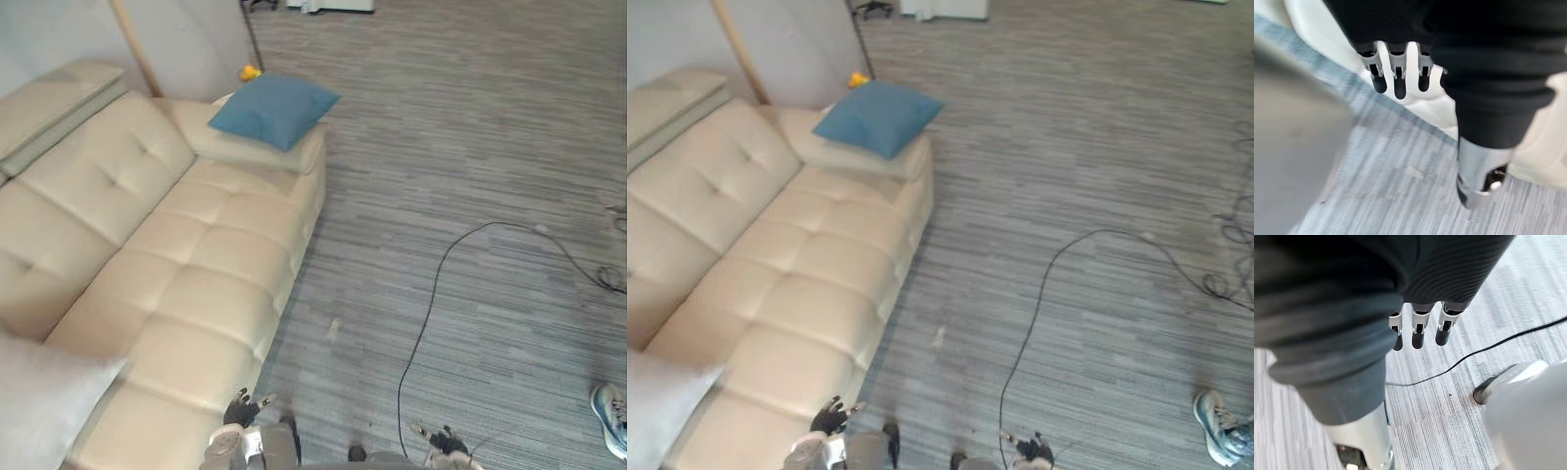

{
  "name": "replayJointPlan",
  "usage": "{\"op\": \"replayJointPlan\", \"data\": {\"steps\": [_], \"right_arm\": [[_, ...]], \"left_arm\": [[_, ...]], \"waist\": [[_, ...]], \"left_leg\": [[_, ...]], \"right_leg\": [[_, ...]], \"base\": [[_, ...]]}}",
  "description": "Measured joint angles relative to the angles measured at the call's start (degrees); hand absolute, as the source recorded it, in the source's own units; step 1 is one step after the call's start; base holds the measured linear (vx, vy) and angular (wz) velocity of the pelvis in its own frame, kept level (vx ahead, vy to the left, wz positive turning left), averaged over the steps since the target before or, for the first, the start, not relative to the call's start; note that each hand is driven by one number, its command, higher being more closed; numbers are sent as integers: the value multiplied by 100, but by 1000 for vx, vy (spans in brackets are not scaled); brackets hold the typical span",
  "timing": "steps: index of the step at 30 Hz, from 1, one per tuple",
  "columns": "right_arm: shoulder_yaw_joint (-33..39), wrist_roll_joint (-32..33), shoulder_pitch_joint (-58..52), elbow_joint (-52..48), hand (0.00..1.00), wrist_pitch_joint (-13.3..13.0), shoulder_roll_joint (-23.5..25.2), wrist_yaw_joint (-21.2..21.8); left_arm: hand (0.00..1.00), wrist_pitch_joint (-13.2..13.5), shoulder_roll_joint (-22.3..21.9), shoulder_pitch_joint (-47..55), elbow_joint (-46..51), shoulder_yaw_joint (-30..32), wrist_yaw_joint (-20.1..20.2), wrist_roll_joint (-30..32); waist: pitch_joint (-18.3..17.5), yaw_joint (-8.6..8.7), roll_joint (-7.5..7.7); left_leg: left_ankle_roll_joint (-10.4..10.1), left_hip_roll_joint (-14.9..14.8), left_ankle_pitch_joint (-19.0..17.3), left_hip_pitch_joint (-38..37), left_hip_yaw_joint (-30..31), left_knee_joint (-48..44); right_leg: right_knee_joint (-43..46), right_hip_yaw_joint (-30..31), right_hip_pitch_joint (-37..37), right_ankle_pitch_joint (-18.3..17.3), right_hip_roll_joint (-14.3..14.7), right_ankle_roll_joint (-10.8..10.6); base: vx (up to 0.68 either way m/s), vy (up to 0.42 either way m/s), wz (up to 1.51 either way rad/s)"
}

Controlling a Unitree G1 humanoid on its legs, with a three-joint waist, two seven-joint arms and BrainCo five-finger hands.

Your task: Pick up cushions and gather them together orderly.

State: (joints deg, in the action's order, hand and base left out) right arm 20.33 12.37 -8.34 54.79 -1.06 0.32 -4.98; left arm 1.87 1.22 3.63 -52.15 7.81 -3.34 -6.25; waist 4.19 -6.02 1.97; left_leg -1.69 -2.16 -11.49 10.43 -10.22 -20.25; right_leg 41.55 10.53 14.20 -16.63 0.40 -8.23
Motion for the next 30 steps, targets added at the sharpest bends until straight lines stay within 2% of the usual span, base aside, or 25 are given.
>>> {"op": "replayJointPlan", "data": {"steps": [1,2,3,4,5,7,8,9,10,11,12,13,15,16,17,18,20,22,23,24,25,27,28,29,30], "right_arm": [[-2,15,24,-42,0,-35,-13,27],[-3,11,45,-33,0,-36,-21,31],[-16,-7,58,-23,0,-37,-40,40],[-23,-9,86,-17,0,-40,-52,41],[-22,-44,179,8,0,-40,-63,43],[-11,-107,281,12,0,-50,-84,46],[26,-106,389,21,0,-52,-83,44],[36,-106,398,22,0,-51,-79,43],[105,-102,379,39,0,-47,-58,46],[153,-101,379,65,0,-44,-59,44],[225,-113,440,120,0,-26,-123,31],[259,-115,493,118,0,-15,-192,32],[255,-117,506,113,0,1,-204,39],[158,-114,506,112,0,9,-228,28],[84,-113,495,111,0,11,-229,24],[-48,-112,501,106,0,10,-221,14],[-153,-112,603,106,0,11,-222,4],[-127,-113,793,117,0,18,-216,-14],[-119,-114,814,117,0,20,-219,-15],[-91,-114,806,122,0,40,-229,-22],[-84,-115,789,122,0,44,-261,-22],[-72,-115,796,213,0,34,-327,-22],[-69,-115,807,277,0,38,-341,-24],[-59,-120,807,362,0,50,-310,-25],[-71,-125,762,335,0,57,-265,-15]], "left_arm": [[0,-26,31,-12,-33,-70,-8,-2],[0,-30,37,-16,-32,-114,-9,-2],[0,-34,34,-23,-30,-236,-18,-4],[0,-35,30,-28,-31,-263,-22,-8],[0,-55,6,-33,-43,-282,-40,-27],[0,-78,-61,-48,-57,-278,-46,-55],[0,-85,-86,-137,-131,-283,-42,-53],[0,-84,-91,-185,-178,-288,-41,-53],[0,-85,-76,-245,-334,-326,-34,-51],[0,-89,-79,-255,-376,-319,-27,-51],[0,-99,-223,-295,-452,-235,-29,-49],[0,-102,-381,-260,-466,-210,-31,-52],[0,-104,-417,-295,-448,-257,-15,-51],[0,-102,-421,-294,-387,-164,-29,-50],[0,-100,-424,-271,-343,-90,-31,-51],[0,-84,-412,-238,-171,-29,-32,-55],[0,-37,-394,-212,-25,-48,-32,-57],[0,15,-382,-216,65,-51,-30,-63],[0,18,-382,-216,67,-53,-30,-62],[0,21,-383,-216,73,-60,-29,-58],[0,20,-378,-211,75,-109,-29,-55],[0,20,-343,-209,66,-269,-26,-54],[0,20,-327,-211,57,-284,-24,-56],[0,15,-243,-235,11,-329,-4,-51],[0,0,-208,-246,-30,-338,5,-49]], "waist": [[59,37,-37],[63,47,-52],[58,82,-65],[62,82,-78],[70,92,-102],[108,148,-178],[120,241,-206],[122,273,-209],[122,311,-172],[130,318,-156],[177,315,-342],[157,325,-485],[202,340,-554],[262,342,-558],[281,310,-543],[323,235,-487],[327,147,-452],[328,72,-453],[328,66,-454],[332,49,-446],[331,17,-439],[307,-31,-479],[304,-42,-479],[217,-54,-352],[168,-21,-239]], "left_leg": [[107,70,-163,-280,-89,-59],[124,68,-211,-377,-133,-64],[163,52,-371,-686,-182,22],[154,32,-421,-781,-190,64],[163,-41,-473,-1070,-238,268],[129,-192,-479,-1542,-352,758],[100,-249,-462,-1716,-369,1010],[92,-255,-457,-1768,-367,1107],[69,-173,-444,-1941,-334,1291],[67,-139,-443,-2047,-300,1321],[-29,-272,-390,-2164,-223,1190],[-206,-345,-282,-1983,6,504],[-417,-470,-83,-1531,197,-679],[-535,-661,274,-988,322,-1946],[-570,-768,330,-702,282,-2656],[-474,-860,284,-279,151,-3538],[-398,-860,238,260,-71,-3790],[-177,-832,96,748,-656,-2661],[-166,-807,91,766,-730,-2360],[-170,-607,161,757,-818,-1158],[-238,-401,436,688,-770,-47],[-304,-232,854,656,-625,819],[-131,-206,1111,646,-566,891],[268,-40,1362,591,-469,847],[412,80,1215,536,-507,812]], "right_leg": [[967,-283,339,191,-169,-186],[1200,-404,419,197,-239,-151],[1493,-820,577,161,-423,119],[1471,-962,614,132,-473,197],[1166,-1322,690,-8,-554,403],[169,-1809,801,-31,-516,518],[-613,-1946,934,182,-457,570],[-912,-1921,981,321,-434,578],[-1720,-1733,958,864,-382,614],[-1763,-1670,925,1334,-386,819],[-1569,-1703,816,1145,-318,1059],[-1390,-1748,707,804,-313,1179],[-1425,-1895,413,612,-308,1241],[-1653,-1991,-18,523,-295,1296],[-1839,-2017,-326,493,-264,1318],[-2201,-2033,-850,427,-240,1373],[-2543,-2018,-1338,337,-241,1373],[-2939,-1898,-1771,280,-251,1265],[-3011,-1881,-1854,275,-252,1244],[-3230,-1836,-2150,226,-283,1142],[-3436,-1787,-2373,164,-314,1034],[-3660,-1678,-2651,67,-269,861],[-3688,-1633,-2736,23,-259,795],[-3581,-1507,-2825,-39,-404,694],[-3189,-1437,-2669,-40,-570,667]], "base": [[364,170,-24],[357,132,-20],[294,80,-13],[366,54,-22],[381,1,-22],[504,-56,-31],[464,-88,-17],[506,-136,5],[447,-143,9],[591,-200,-6],[688,-259,-11],[676,-252,-3],[479,-188,35],[401,-160,47],[472,-172,36],[484,-148,10],[420,-97,-8],[321,-4,-29],[424,25,-27],[481,53,-22],[499,74,-22],[479,148,-28],[571,215,-36],[481,176,-20],[706,263,-13]]}}
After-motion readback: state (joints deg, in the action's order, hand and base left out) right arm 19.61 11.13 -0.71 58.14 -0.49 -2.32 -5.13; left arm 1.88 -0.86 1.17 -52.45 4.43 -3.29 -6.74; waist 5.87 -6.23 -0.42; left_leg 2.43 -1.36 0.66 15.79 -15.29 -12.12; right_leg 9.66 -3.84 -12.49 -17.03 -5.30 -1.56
